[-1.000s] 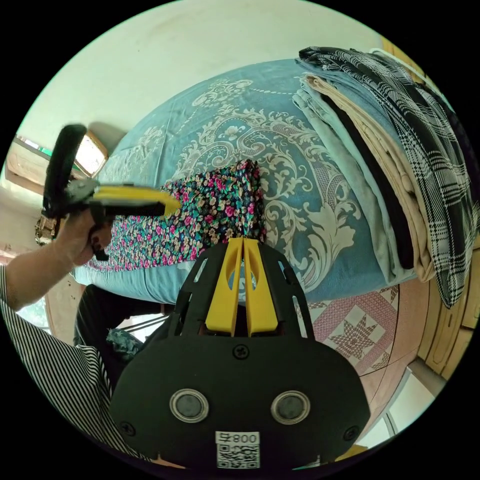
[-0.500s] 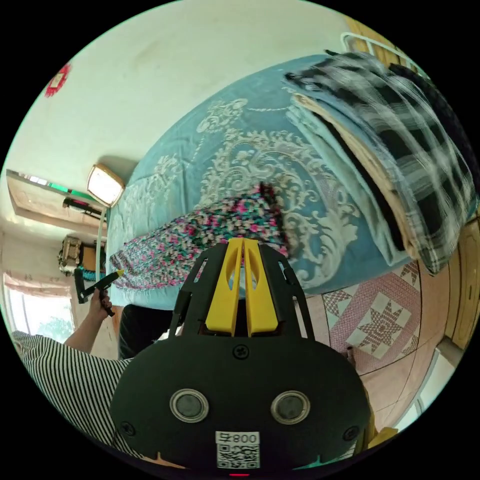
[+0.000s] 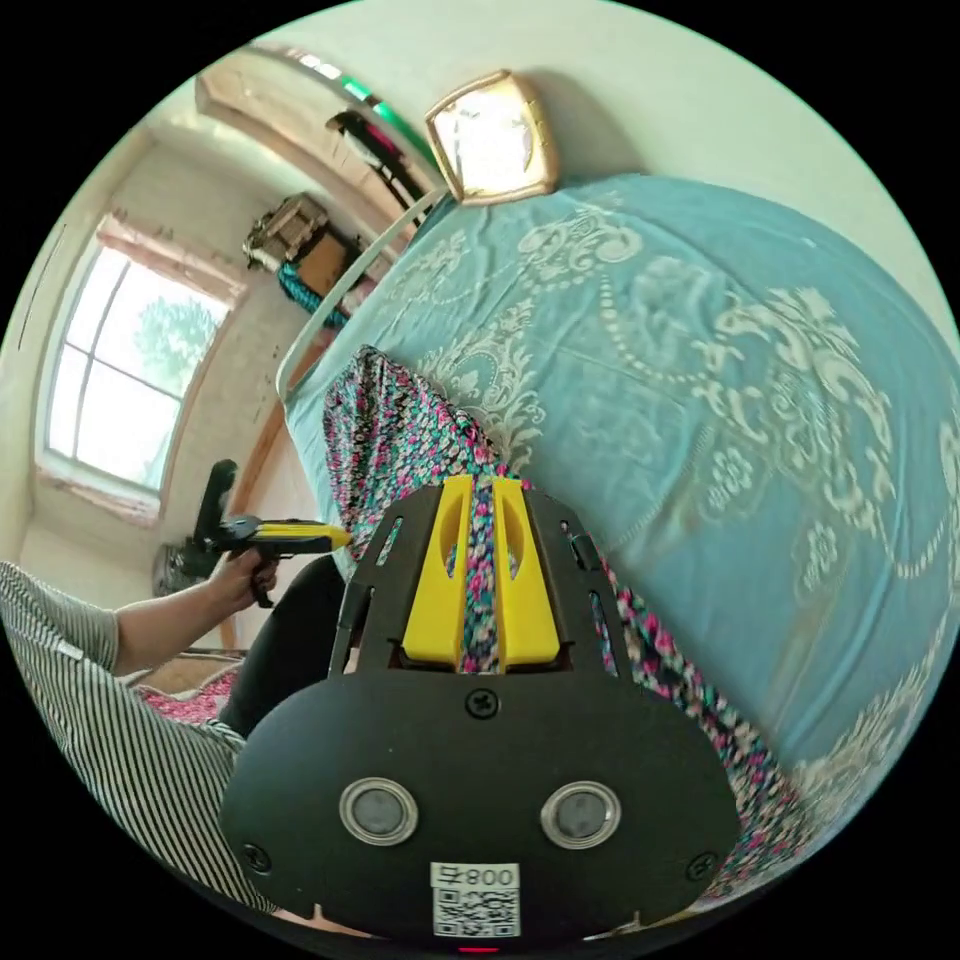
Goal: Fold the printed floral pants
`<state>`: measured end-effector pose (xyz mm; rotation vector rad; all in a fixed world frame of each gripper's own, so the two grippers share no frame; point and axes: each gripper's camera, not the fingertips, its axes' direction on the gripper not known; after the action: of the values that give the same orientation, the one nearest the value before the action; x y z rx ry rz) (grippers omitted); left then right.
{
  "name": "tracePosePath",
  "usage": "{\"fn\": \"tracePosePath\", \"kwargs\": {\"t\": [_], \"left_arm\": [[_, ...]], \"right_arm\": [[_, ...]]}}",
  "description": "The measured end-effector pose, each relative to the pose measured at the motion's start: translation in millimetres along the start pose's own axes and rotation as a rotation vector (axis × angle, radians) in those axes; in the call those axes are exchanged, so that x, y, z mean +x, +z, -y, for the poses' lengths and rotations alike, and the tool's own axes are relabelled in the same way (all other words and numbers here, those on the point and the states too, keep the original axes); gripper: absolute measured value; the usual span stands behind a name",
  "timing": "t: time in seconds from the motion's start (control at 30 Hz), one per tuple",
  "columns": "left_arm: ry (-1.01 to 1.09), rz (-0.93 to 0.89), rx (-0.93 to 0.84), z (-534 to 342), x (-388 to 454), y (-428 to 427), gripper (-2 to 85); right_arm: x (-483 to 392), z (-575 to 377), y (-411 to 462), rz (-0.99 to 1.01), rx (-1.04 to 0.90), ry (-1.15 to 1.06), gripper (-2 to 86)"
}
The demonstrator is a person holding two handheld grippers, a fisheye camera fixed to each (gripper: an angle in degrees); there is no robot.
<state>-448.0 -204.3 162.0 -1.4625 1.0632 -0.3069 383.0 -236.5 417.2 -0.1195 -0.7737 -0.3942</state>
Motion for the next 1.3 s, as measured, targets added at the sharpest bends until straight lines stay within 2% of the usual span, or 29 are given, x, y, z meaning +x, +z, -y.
{"fn": "tracePosePath", "kwargs": {"t": [0.13, 0.27, 0.47, 0.53, 0.57, 0.73, 0.9, 1.1, 1.23, 1.3], "left_arm": [[0.112, -0.02, 0.087, 34, -8, -22, 3.5], [0.224, -0.055, 0.126, 79, -5, -28, 6.7], [0.323, 0.083, 0.052, 128, -2, -7, 7.1], [0.306, 0.188, 0.016, 135, -10, -2, 3.8], [0.306, 0.183, 0.016, 135, -12, -2, 3.5], [0.217, 0.037, 0.16, 132, -44, -30, 1.7], [0.178, -0.055, 0.232, 143, -63, -48, 1.3], [0.163, -0.118, 0.205, 165, -84, -50, 1.1], [0.128, -0.178, 0.2, 175, -100, -51, 1.2], [0.115, -0.191, 0.197, 180, -106, -51, 1.2]], "right_arm": [[8, 28, 62, 0.057, -0.092, 0.005, 3.1], [8, 29, 91, 0.07, -0.058, 0.006, 1.6], [15, 47, 120, 0.055, -0.006, -0.002, 0.7], [21, 55, 131, 0.058, 0.01, -0.011, 0.6], [22, 57, 133, 0.059, 0.013, -0.013, 0.6], [35, 75, 152, 0.089, 0.026, -0.029, 0.7], [47, 92, 163, 0.115, 0.022, -0.043, 1.4], [62, 116, 146, 0.149, 0.099, -0.049, 3.3], [78, 150, 129, 0.046, 0.208, -0.058, 5.6], [84, 169, 136, 0.009, 0.191, -0.088, 6.0]]}}
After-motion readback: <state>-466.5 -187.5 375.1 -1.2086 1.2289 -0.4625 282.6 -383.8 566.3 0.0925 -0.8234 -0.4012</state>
